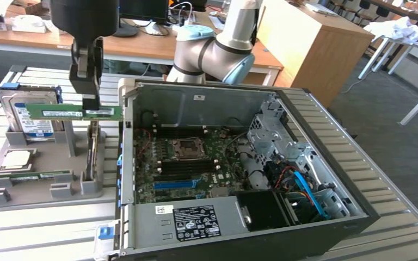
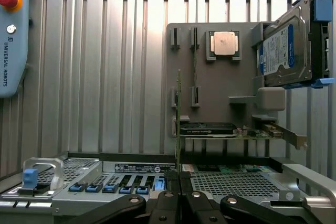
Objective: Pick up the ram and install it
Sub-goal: 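Pick up the ram and move it above insertion slot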
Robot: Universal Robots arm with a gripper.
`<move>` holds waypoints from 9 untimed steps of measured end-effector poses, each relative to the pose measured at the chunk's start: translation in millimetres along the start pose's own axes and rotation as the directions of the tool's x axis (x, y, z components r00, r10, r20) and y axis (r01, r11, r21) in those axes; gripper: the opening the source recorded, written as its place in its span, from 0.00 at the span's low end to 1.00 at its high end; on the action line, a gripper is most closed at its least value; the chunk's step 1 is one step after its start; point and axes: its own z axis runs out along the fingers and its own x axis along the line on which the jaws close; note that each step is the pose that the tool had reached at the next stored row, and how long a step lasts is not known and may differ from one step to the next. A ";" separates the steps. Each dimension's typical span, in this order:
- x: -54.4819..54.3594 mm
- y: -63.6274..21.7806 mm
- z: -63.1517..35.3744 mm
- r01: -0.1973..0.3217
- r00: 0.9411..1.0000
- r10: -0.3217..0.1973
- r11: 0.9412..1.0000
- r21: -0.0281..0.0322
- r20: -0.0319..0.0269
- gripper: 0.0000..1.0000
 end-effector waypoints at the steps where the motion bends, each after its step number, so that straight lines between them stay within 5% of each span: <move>1: 0.0 -0.7 0.0 0.000 1.000 0.000 1.000 0.000 0.000 0.11; 9: 0.0 -8.0 -0.3 0.000 1.000 0.000 1.000 0.000 0.000 0.11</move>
